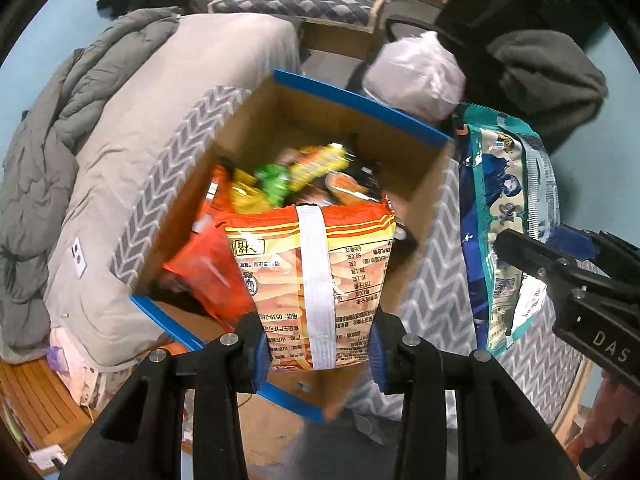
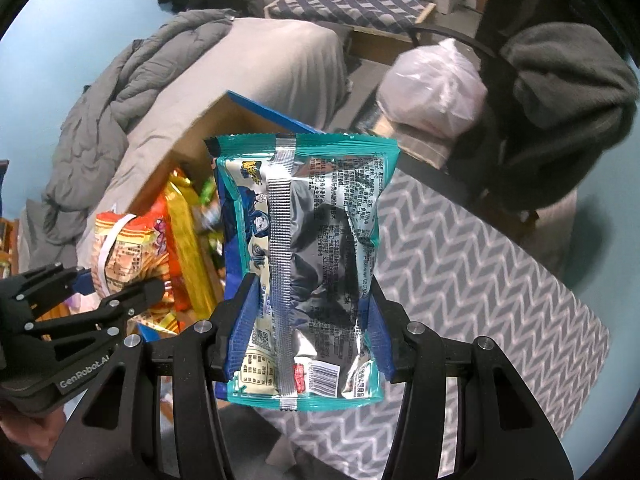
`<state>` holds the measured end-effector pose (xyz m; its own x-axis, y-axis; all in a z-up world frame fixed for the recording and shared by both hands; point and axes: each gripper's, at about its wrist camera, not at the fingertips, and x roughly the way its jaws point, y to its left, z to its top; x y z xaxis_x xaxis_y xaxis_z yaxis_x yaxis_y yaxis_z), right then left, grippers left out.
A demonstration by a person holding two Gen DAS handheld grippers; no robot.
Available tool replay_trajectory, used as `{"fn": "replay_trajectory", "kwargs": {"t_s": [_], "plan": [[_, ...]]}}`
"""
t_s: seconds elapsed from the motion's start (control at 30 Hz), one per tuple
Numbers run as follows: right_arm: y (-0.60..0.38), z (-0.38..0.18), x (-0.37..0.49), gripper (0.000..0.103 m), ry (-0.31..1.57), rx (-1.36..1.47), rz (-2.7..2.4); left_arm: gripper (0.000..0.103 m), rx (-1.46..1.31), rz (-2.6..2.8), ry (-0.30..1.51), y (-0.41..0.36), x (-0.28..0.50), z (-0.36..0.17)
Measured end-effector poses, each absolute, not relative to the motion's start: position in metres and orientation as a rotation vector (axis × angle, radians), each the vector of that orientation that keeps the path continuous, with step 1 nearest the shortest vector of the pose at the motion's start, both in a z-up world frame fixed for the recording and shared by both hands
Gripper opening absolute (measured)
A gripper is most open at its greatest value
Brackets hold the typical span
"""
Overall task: Organize snacks
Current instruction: 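Carry the orange-white packet and teal-silver bag into the box and release both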
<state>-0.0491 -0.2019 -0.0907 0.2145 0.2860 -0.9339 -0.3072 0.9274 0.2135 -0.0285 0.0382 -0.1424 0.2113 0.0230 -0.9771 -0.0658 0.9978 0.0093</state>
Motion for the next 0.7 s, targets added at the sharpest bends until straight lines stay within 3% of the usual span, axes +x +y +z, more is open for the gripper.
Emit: {"fn": "replay_trajectory", "kwargs": {"t_s": [0.3, 0.7], "plan": [[-0.127, -0.109, -0.011, 0.050, 1.325, -0.046, 0.447, 0.040, -0.019, 0.103, 1.354, 0.099, 0.001, -0.158], [-0.073, -0.130, 0.001, 0.050, 1.369, -0.128, 0.436, 0.040, -0.026, 0.087, 1.395, 0.127, 0.018, -0.177]]}}
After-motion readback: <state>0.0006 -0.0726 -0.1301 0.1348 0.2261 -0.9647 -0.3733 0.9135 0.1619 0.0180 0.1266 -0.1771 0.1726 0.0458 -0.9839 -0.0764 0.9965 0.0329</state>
